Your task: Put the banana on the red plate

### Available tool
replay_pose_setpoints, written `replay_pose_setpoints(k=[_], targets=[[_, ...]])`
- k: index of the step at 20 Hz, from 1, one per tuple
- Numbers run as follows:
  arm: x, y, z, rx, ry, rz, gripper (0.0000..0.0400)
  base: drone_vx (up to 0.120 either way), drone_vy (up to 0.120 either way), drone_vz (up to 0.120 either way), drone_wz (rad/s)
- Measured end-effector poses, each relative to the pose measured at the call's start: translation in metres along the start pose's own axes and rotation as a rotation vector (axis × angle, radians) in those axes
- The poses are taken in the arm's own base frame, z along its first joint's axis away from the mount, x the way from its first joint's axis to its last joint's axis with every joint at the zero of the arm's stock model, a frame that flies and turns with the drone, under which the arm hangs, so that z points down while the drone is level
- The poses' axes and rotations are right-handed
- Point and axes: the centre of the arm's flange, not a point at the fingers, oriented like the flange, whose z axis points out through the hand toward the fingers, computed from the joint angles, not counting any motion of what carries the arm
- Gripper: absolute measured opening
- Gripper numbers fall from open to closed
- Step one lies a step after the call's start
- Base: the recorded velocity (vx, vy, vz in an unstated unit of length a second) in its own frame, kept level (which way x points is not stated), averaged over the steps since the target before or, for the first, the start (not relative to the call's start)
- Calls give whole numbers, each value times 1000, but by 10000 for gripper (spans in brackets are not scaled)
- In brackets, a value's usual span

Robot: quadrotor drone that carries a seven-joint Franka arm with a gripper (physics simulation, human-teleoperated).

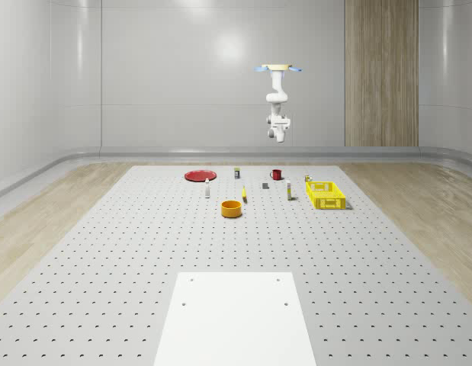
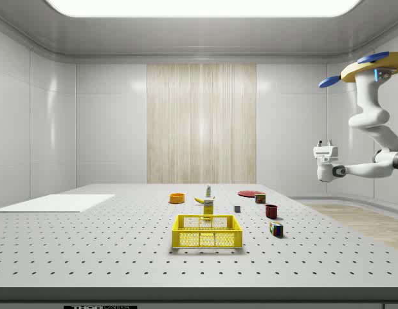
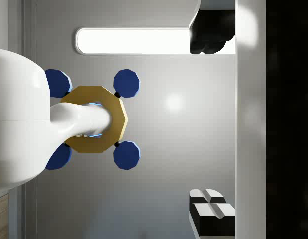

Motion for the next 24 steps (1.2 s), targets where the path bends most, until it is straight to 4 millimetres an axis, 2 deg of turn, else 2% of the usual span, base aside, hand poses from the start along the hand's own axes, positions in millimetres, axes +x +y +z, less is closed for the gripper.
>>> replay_pose_setpoints(k=[4,7,12,17,24], targets=[[-2,3,-30,2,2,0,400,0,0,0,0],[-2,2,-50,4,4,0,400,13,-120,0,0],[-1,1,-75,7,7,0,400,120,-120,0,0],[0,0,-87,9,9,0,400,120,-120,0,0],[0,0,-92,13,13,0,400,120,-120,0,0]])
